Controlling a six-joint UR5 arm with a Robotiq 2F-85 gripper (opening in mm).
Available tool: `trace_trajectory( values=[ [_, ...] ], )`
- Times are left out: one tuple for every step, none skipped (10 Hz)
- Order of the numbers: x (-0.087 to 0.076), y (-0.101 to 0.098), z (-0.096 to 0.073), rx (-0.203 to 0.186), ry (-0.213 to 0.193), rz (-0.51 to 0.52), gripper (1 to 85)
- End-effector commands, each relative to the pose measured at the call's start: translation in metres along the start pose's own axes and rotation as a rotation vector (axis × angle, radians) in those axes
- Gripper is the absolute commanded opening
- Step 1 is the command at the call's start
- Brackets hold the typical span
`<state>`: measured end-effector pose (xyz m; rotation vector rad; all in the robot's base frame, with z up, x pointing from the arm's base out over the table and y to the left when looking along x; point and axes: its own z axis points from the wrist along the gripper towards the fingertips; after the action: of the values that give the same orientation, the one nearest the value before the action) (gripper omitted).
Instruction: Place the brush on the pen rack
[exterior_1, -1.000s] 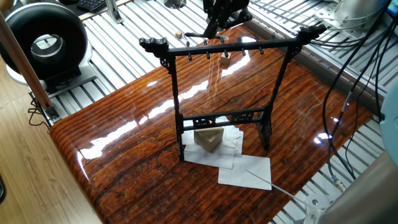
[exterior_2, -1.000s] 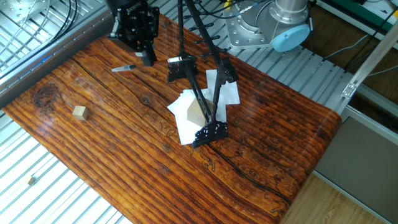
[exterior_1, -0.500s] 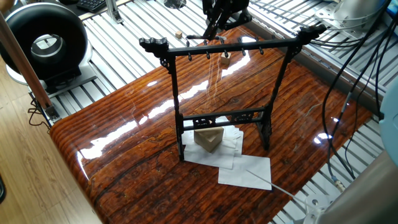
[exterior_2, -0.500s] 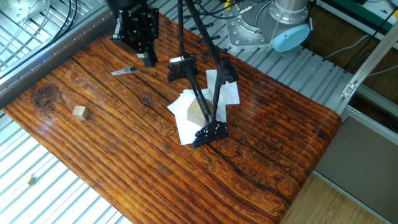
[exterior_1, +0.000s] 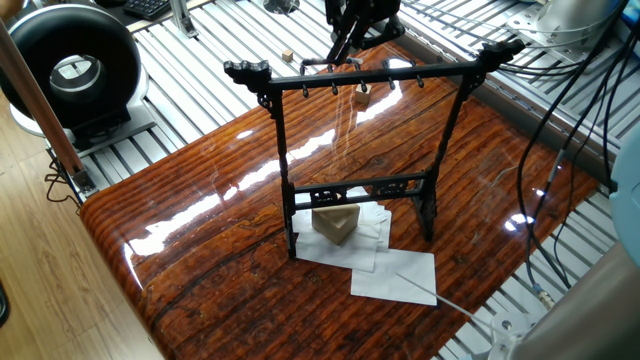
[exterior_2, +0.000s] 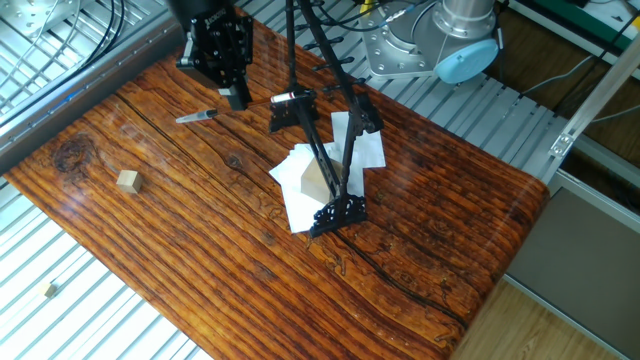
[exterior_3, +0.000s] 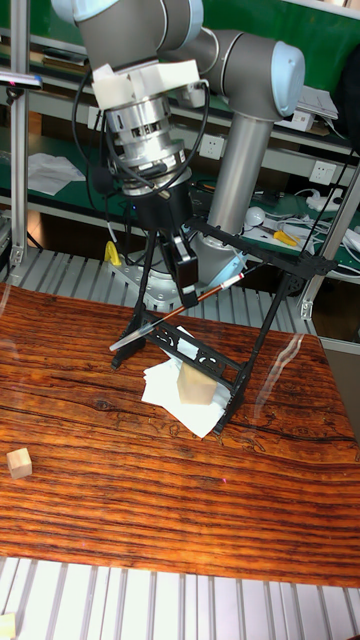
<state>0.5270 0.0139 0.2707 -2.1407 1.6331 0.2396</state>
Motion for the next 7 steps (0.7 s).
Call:
trace_trajectory(
  values=[
    [-0.0003, -0.0017, -0.0005, 0.004, -0.002, -0.003, 1.0],
    [0.0001, -0.0016, -0.0003, 0.004, 0.000, -0.002, 1.0],
    [0.0000, -0.0015, -0.0005, 0.004, 0.000, 0.003, 1.0],
    [0.0006, -0.0012, -0.0008, 0.003, 0.003, 0.006, 1.0],
    [0.0021, -0.0011, -0.0010, 0.003, 0.009, 0.009, 1.0],
    [0.0025, -0.0013, -0.0012, 0.004, 0.011, 0.014, 1.0],
    [0.0031, -0.0012, -0.0012, 0.003, 0.013, 0.021, 1.0]
  ],
)
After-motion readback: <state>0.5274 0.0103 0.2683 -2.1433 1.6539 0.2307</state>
